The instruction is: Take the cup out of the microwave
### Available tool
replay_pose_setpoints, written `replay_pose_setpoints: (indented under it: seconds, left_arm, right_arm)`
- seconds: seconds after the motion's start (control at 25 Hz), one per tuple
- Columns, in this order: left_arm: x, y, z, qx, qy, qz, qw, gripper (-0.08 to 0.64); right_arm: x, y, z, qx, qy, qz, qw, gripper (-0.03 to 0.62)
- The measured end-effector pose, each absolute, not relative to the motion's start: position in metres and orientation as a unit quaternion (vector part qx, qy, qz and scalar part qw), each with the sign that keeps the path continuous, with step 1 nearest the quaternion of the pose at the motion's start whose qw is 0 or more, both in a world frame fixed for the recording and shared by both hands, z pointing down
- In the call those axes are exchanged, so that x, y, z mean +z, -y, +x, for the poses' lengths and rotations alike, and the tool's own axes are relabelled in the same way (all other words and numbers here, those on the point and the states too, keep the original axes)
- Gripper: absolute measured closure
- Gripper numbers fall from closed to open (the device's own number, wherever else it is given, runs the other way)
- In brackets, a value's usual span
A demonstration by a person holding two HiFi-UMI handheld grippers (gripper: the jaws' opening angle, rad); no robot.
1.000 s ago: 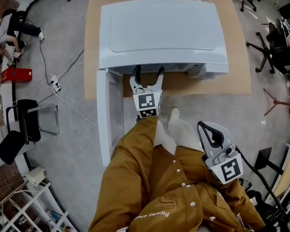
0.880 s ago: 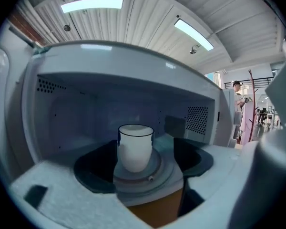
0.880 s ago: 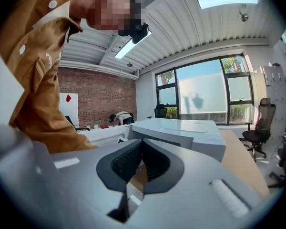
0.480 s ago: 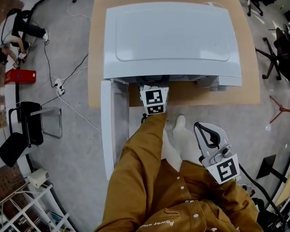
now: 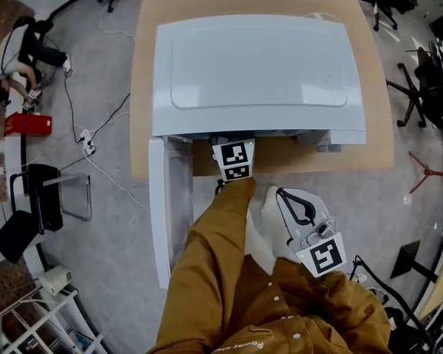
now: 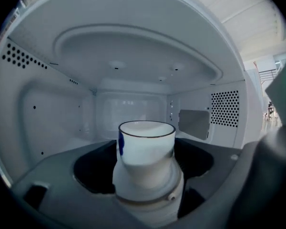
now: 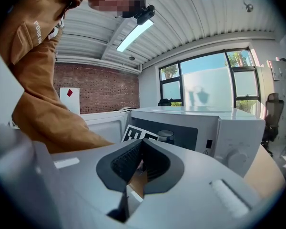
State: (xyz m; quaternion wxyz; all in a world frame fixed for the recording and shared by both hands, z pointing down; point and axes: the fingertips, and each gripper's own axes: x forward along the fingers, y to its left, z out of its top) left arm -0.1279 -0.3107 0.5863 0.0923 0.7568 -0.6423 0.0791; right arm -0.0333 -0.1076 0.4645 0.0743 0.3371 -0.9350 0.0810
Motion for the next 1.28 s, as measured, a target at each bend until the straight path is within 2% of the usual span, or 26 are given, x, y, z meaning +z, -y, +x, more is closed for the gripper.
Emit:
replay_pose_setpoints:
  seconds: [0.32,0.76,1.04,1.28]
  left_arm:
    - [0.59,0.324,-0.14,0.103,0.659,0.74,0.083,0.176]
    - [0.586,0.312,-0.139,0.096,0.664,0.737,0.085,0.196]
    - [0.565,0.286,-0.14,0.088,0.657,0.748,0.042,0.195]
    - [0.553,0.26,-0.139,0.079,0.649,0.756,0.037,0.196]
  right_arm:
    - [0.468,0.103,-0.023,0.088,0.932,0.342,0.079,0.588]
    - [0.466,0.102,-0.018,0.089,0.93,0.348,0.082,0.588]
    - [0.471,0.106,-0.016,0.091,0.93,0.344,0.09,0.588]
    - [0.467,0.111,-0.02,0.086,0.932,0.341,0.084,0.588]
